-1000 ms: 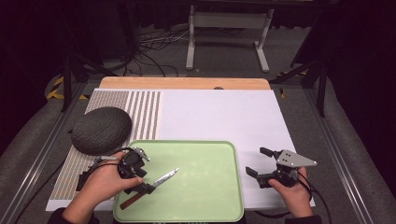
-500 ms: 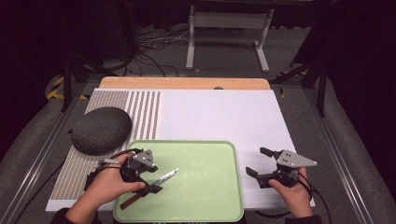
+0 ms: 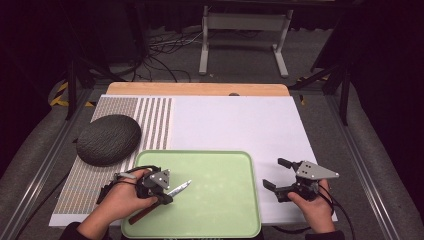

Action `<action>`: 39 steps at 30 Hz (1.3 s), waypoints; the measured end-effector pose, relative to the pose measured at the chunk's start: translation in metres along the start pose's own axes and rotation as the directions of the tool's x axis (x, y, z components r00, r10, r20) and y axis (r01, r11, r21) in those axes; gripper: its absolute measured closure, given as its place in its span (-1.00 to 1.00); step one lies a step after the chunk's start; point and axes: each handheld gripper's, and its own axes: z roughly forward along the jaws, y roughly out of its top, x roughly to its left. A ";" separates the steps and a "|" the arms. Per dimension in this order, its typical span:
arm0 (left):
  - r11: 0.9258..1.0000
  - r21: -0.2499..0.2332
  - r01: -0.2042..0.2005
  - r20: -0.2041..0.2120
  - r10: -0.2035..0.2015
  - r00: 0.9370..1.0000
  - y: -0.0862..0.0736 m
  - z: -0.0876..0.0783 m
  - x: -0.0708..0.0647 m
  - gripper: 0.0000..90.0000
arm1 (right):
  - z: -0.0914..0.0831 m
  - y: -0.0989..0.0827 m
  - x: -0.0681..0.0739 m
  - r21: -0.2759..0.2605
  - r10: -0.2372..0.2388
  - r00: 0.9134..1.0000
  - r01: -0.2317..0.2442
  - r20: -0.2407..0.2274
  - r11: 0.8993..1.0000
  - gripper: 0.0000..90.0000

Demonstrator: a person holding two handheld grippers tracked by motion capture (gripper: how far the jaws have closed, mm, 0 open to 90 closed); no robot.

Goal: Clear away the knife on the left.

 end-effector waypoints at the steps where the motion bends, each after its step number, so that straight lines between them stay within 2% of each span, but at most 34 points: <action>1: 1.000 0.008 -0.002 -0.001 0.002 1.000 0.000 0.000 0.000 1.00 | 0.000 0.000 0.000 -0.001 0.001 1.000 -0.001 -0.001 1.000 -0.86; 16: 1.000 0.022 0.017 0.002 -0.017 1.000 -0.006 0.002 0.006 1.00 | 0.000 0.000 0.001 -0.002 0.000 1.000 0.000 -0.011 1.000 -0.86; 20: 0.999 0.002 0.034 0.005 -0.034 0.999 -0.011 0.001 0.007 1.00 | 0.000 0.000 0.001 -0.003 0.003 1.000 -0.003 -0.012 1.000 -0.86; 39: 0.998 0.010 0.066 -0.018 -0.066 0.998 -0.031 -0.009 0.007 1.00 | 0.001 0.000 0.001 0.001 0.001 1.000 -0.001 -0.015 1.000 -0.85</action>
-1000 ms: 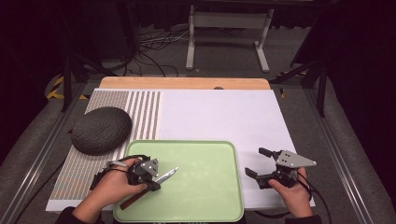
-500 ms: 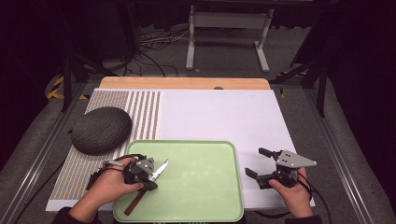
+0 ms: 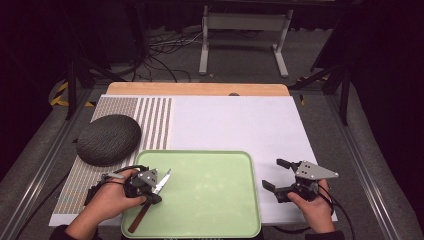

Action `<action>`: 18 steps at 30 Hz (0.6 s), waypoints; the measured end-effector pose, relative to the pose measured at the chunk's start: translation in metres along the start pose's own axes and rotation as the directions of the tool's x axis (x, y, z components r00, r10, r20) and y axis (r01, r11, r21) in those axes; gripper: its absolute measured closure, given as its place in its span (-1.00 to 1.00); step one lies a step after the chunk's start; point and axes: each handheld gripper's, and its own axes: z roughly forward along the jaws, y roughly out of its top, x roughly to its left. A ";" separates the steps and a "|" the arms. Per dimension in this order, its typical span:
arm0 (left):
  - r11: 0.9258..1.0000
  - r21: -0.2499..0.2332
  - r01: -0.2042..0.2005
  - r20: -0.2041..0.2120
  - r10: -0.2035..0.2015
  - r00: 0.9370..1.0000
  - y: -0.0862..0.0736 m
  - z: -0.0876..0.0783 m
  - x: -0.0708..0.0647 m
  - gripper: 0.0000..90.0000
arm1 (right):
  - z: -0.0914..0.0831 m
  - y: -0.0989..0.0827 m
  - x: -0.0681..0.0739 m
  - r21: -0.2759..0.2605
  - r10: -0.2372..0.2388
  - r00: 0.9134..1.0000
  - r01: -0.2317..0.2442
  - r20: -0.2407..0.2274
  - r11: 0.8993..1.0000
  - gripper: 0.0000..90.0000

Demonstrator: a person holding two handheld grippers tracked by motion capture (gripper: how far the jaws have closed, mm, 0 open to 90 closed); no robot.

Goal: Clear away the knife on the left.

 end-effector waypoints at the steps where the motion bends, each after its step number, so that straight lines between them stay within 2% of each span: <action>1: 1.000 0.001 0.007 -0.001 -0.007 1.000 -0.001 0.000 0.000 1.00 | 0.000 0.000 0.000 0.000 0.000 1.000 0.000 0.000 1.000 -0.85; 18: 0.999 -0.003 0.046 -0.013 -0.046 0.999 -0.012 -0.006 0.002 0.99 | 0.001 0.000 0.000 0.005 -0.005 1.000 0.005 -0.003 1.000 -0.85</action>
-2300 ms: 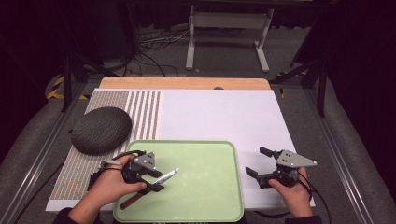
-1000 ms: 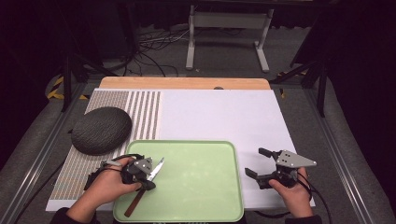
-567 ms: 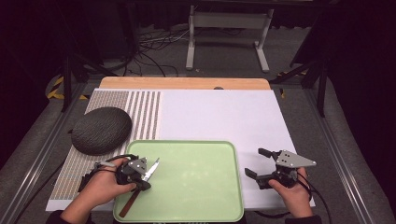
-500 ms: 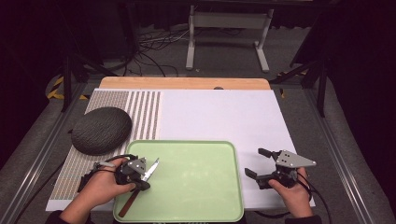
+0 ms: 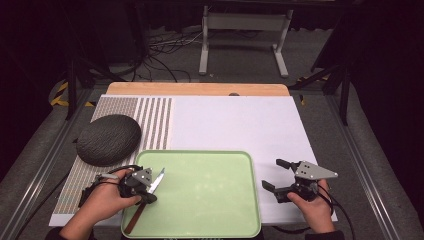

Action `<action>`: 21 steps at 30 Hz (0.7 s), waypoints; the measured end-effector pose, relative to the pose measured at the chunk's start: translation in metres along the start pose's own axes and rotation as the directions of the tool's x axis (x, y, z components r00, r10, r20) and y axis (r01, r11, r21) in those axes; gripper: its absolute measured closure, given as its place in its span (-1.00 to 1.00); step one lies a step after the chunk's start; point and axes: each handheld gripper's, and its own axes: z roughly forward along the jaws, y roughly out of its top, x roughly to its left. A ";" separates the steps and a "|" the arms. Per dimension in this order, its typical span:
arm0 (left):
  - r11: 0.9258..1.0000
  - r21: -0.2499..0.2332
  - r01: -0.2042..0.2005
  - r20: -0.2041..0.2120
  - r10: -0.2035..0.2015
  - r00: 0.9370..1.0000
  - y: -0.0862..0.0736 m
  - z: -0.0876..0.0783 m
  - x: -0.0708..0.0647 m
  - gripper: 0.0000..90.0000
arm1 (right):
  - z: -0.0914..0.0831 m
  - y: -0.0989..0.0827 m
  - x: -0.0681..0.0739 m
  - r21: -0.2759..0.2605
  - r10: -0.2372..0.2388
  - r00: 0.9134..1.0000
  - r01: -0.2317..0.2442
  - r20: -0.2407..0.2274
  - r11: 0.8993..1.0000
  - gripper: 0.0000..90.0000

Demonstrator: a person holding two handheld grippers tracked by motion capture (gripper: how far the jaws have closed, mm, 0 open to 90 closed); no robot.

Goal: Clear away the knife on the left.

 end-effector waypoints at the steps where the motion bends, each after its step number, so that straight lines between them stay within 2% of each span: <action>1: 1.000 0.000 0.000 0.000 0.000 1.000 0.000 0.000 0.000 0.99 | 0.000 0.000 0.000 0.000 0.000 1.000 0.000 0.000 1.000 -0.85; 21: 1.000 0.002 0.017 -0.012 -0.017 1.000 -0.007 -0.004 0.002 0.99 | 0.000 0.000 0.000 0.004 0.000 1.000 0.000 -0.001 1.000 -0.85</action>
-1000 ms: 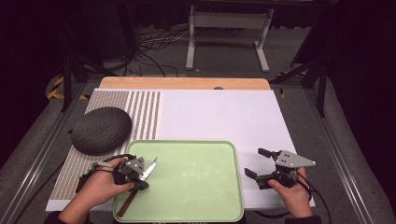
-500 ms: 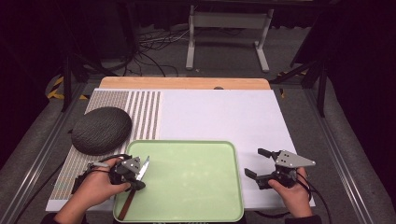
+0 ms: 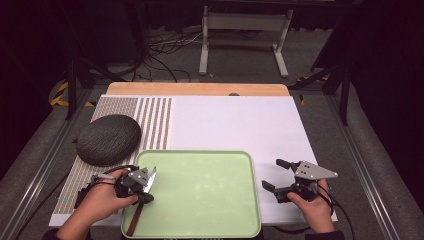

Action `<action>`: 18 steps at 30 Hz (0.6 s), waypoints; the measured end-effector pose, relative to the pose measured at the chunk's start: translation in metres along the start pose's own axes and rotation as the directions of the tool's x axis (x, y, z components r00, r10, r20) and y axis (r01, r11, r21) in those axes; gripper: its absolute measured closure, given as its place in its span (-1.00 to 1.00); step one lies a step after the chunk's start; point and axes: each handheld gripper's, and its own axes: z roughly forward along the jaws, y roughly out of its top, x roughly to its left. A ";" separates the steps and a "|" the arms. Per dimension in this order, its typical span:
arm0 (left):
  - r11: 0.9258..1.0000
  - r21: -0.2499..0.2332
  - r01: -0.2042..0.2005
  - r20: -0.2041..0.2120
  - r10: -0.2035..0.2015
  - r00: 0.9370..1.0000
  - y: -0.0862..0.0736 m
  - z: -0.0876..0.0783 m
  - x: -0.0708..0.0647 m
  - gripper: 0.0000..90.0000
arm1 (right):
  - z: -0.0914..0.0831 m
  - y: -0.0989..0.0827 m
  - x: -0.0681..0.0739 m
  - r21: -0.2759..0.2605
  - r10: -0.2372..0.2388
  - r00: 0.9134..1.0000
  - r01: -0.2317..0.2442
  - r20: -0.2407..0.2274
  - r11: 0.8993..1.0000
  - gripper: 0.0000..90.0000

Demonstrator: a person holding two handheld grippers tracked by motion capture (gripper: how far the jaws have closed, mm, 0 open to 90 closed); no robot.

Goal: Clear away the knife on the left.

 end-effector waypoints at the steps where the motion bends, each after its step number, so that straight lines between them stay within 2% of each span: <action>1: 1.000 -0.002 0.003 -0.001 -0.003 1.000 -0.001 0.000 0.000 0.99 | 0.000 0.000 0.000 0.000 0.000 1.000 0.000 0.000 1.000 -0.85; 9: 1.000 -0.002 0.024 0.001 -0.024 1.000 -0.005 -0.003 0.003 0.99 | 0.000 0.000 0.000 0.003 -0.001 1.000 0.001 -0.001 1.000 -0.85; 18: 1.000 -0.001 0.029 0.000 -0.029 1.000 -0.008 -0.004 0.004 0.99 | 0.001 0.000 0.000 0.003 -0.002 1.000 0.002 -0.004 1.000 -0.85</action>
